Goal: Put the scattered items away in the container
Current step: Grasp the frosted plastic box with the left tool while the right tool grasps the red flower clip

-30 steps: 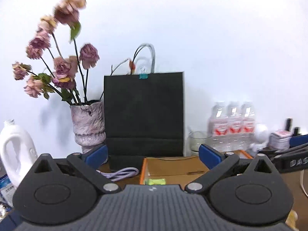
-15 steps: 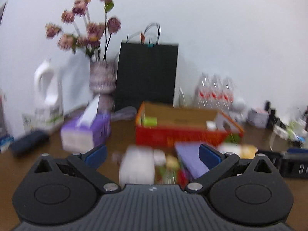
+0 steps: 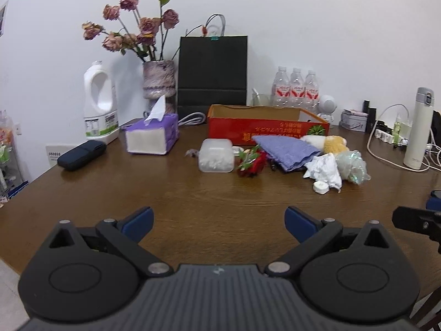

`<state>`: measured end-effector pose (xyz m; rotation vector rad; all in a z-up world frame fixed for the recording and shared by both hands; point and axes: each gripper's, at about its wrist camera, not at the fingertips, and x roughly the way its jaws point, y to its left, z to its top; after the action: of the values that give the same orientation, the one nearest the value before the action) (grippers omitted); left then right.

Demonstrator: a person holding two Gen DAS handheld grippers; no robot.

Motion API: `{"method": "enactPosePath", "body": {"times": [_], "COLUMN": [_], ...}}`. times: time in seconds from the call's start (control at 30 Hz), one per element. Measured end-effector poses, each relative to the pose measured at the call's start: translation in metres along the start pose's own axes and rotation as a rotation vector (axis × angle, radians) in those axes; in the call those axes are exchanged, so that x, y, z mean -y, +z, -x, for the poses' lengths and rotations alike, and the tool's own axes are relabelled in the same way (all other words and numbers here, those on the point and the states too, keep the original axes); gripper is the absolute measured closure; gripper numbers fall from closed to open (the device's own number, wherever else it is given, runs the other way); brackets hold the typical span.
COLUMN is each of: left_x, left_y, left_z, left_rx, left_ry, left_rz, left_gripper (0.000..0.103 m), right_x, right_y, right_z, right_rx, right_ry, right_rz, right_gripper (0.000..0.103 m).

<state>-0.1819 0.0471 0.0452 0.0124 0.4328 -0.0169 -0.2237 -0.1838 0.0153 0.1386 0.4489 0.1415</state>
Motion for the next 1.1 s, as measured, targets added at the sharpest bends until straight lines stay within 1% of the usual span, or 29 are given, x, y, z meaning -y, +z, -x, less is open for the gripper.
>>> {"method": "enactPosePath", "body": {"times": [0.1, 0.17, 0.23, 0.3, 0.4, 0.47, 0.53, 0.57, 0.6, 0.63, 0.67, 0.7, 0.77, 0.8, 0.83, 0.9, 0.93, 0.97, 1.0, 1.03, 1.07, 1.1], "left_x": [-0.002, -0.005, -0.009, -0.015, -0.023, -0.024, -0.022, -0.021, -0.021, -0.021, -0.022, -0.022, -0.021, -0.021, -0.020, -0.018, -0.017, -0.016, -0.017, -0.020, -0.022, -0.026], "left_y": [-0.001, 0.000, 0.003, 0.007, 0.018, 0.030, 0.045, 0.052, 0.060, 0.065, 0.070, 0.074, 0.080, 0.082, 0.084, 0.084, 0.083, 0.082, 0.081, 0.079, 0.079, 0.078], "left_z": [-0.011, -0.020, -0.032, -0.044, -0.065, -0.087, -0.118, -0.133, -0.148, -0.159, -0.170, -0.180, -0.198, -0.207, -0.215, -0.231, -0.237, -0.243, -0.248, -0.252, -0.255, -0.256], "left_rx": [-0.022, -0.032, -0.040, -0.047, -0.053, -0.051, -0.054, -0.056, -0.056, -0.053, -0.046, -0.041, -0.025, -0.036, -0.055, -0.089, -0.104, -0.115, -0.126, -0.141, -0.156, -0.168], "left_ry": [0.009, 0.017, 0.024, 0.033, 0.038, 0.036, 0.064, 0.079, 0.091, 0.083, 0.052, 0.023, -0.024, -0.049, -0.073, -0.121, -0.131, -0.129, -0.121, -0.120, -0.134, -0.144], "left_rz": [0.008, 0.024, 0.038, 0.056, 0.076, 0.059, 0.024, 0.005, -0.010, -0.023, -0.045, -0.072, -0.102, -0.114, -0.122, -0.132, -0.134, -0.134, -0.122, -0.101, -0.081, -0.062], "left_gripper": [0.000, 0.000, 0.000, 0.000, 0.000, 0.000, 0.000, 0.000, 0.000, 0.000, 0.000, 0.000, 0.000, 0.000, 0.000, 0.000, 0.000, 0.004, 0.014, 0.020, 0.036, 0.036], "right_x": [0.001, -0.001, -0.005, -0.010, -0.019, -0.024, -0.033, -0.039, -0.045, -0.050, -0.053, -0.053, -0.050, -0.048, -0.049, -0.052, -0.055, -0.058, -0.062, -0.067, -0.069, -0.070], "right_y": [-0.004, -0.006, -0.007, -0.005, 0.004, 0.016, 0.032, 0.040, 0.047, 0.055, 0.062, 0.069, 0.081, 0.083, 0.085, 0.085, 0.084, 0.083, 0.081, 0.079, 0.077, 0.076], "right_z": [-0.012, -0.020, -0.026, -0.032, -0.045, -0.062, -0.092, -0.109, -0.126, -0.145, -0.163, -0.181, -0.209, -0.221, -0.232, -0.248, -0.253, -0.259, -0.264, -0.269, -0.272, -0.275], "right_rx": [-0.031, -0.053, -0.058, -0.060, -0.054, -0.051, -0.058, -0.065, -0.066, -0.068, -0.085, -0.114, -0.157, -0.171, -0.183, -0.205, -0.204, -0.201, -0.199, -0.197, -0.199, -0.207], "right_ry": [-0.005, 0.003, 0.018, 0.023, 0.044, 0.085, 0.164, 0.187, 0.191, 0.188, 0.189, 0.197, 0.262, 0.299, 0.319, 0.324, 0.316, 0.300, 0.271, 0.247, 0.239, 0.242], "right_rz": [-0.018, -0.010, 0.023, 0.063, 0.122, 0.138, 0.172, 0.203, 0.235, 0.259, 0.266, 0.249, 0.187, 0.177, 0.176, 0.199, 0.220, 0.244, 0.272, 0.293, 0.308, 0.313], "right_gripper": [0.000, 0.002, 0.007, 0.009, 0.010, 0.010, 0.010, 0.010, 0.010, 0.010, 0.011, 0.015, 0.018, 0.020, 0.020, 0.020, 0.021, 0.021, 0.024, 0.033, 0.039, 0.051]}}
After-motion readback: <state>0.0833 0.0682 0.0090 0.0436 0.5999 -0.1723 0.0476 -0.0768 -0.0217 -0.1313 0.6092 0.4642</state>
